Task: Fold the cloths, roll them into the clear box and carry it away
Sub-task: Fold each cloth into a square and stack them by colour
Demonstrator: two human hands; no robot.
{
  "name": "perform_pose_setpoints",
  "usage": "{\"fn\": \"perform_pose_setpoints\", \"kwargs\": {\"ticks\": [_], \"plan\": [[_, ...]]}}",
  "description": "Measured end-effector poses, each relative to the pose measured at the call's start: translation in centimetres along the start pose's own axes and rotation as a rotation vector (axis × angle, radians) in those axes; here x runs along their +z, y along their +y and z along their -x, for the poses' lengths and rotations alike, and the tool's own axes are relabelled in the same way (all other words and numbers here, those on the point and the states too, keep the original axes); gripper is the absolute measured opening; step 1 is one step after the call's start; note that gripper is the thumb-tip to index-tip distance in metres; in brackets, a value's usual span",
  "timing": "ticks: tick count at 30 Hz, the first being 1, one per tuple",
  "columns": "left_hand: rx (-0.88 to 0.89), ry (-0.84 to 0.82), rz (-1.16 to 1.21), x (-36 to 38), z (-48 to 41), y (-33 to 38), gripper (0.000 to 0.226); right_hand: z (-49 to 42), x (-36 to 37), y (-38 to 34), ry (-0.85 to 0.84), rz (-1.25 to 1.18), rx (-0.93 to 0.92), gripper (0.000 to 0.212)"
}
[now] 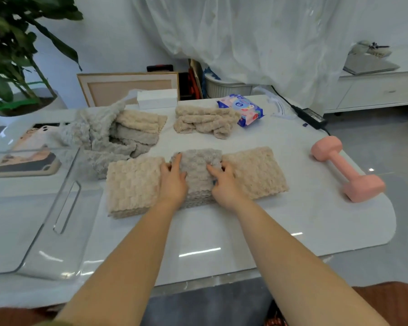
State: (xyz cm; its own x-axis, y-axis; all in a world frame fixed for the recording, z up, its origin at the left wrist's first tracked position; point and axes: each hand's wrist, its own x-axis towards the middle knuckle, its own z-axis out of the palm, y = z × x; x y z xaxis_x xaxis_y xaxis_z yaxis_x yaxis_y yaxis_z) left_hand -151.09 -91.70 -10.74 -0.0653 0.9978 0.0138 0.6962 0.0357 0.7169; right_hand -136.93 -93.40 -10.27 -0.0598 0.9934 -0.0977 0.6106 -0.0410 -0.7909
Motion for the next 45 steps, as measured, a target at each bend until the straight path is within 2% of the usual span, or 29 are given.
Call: {"fn": "perform_pose_setpoints", "kwargs": {"ticks": [4,8,10,12,14,16,18,20,22,25,28,31,33,37,40,42,45], "plan": [[-0.01,0.042,0.026,1.0,-0.4,-0.2,0.061,-0.7,0.5,-0.1,-0.021,0.043,0.055,0.062],[-0.074,0.022,-0.167,1.5,-0.3,-0.1,0.064,-1.2,0.2,-0.3,-0.072,0.106,0.084,0.071],[-0.059,0.032,-0.326,1.1,0.1,0.4,0.064,-1.3,0.0,-0.7,-0.103,0.191,0.084,0.074],[-0.054,0.038,-0.379,-0.2,0.6,1.3,0.063,-1.1,-0.3,-1.6,-0.08,0.303,0.064,0.074],[0.051,0.129,-0.313,-2.1,1.1,1.9,0.063,-0.5,-0.8,-2.6,0.094,0.446,0.003,0.066],[0.205,0.289,-0.17,-4.7,1.6,1.9,0.054,0.2,-0.8,-3.6,0.285,0.583,-0.097,0.055],[0.256,0.449,-0.128,-7.1,1.0,0.8,0.04,0.4,-0.2,-3.8,0.282,0.659,-0.156,0.053],[0.18,0.53,-0.234,-9.0,-0.5,-0.8,0.033,0.3,0.7,-3.3,0.145,0.686,-0.146,0.063],[0.013,0.475,-0.37,-10.1,-2.5,-2.8,0.033,0.3,1.3,-2.5,0.026,0.702,-0.081,0.078],[-0.202,0.312,-0.512,-10.9,-5.2,-5.2,0.042,0.3,1.4,-2.0,-0.022,0.727,-0.05,0.088],[-0.301,0.193,-0.615,-11.4,-7.1,-5.9,0.053,0.2,1.3,-2.2,-0.041,0.798,-0.059,0.085],[-0.403,0.012,-0.818,-12.0,-8.2,-5.1,0.043,0.1,1.6,-2.1,-0.046,0.814,-0.053,0.083],[-0.398,0.014,-0.871,-12.6,-9.0,-4.7,0.042,0.1,1.6,-2.0,-0.049,0.816,-0.053,0.082],[-0.164,0.363,-0.672,-14.1,-9.0,-2.4,0.038,0.1,1.4,-2.4,-0.075,0.811,-0.051,0.08],[0.049,0.577,-0.346,-13.9,-7.4,0.1,0.023,0.1,1.2,-2.9,-0.098,0.804,-0.027,0.079],[0.228,0.624,-0.046,-14.0,-6.5,1.4,0.013,0.3,0.7,-3.3,-0.128,0.75,-0.013,0.076],[0.394,0.579,0.252,-15.0,-5.2,3.7,0.004,0.6,-1.0,-4.0,-0.15,0.57,-0.006,0.06]]}}
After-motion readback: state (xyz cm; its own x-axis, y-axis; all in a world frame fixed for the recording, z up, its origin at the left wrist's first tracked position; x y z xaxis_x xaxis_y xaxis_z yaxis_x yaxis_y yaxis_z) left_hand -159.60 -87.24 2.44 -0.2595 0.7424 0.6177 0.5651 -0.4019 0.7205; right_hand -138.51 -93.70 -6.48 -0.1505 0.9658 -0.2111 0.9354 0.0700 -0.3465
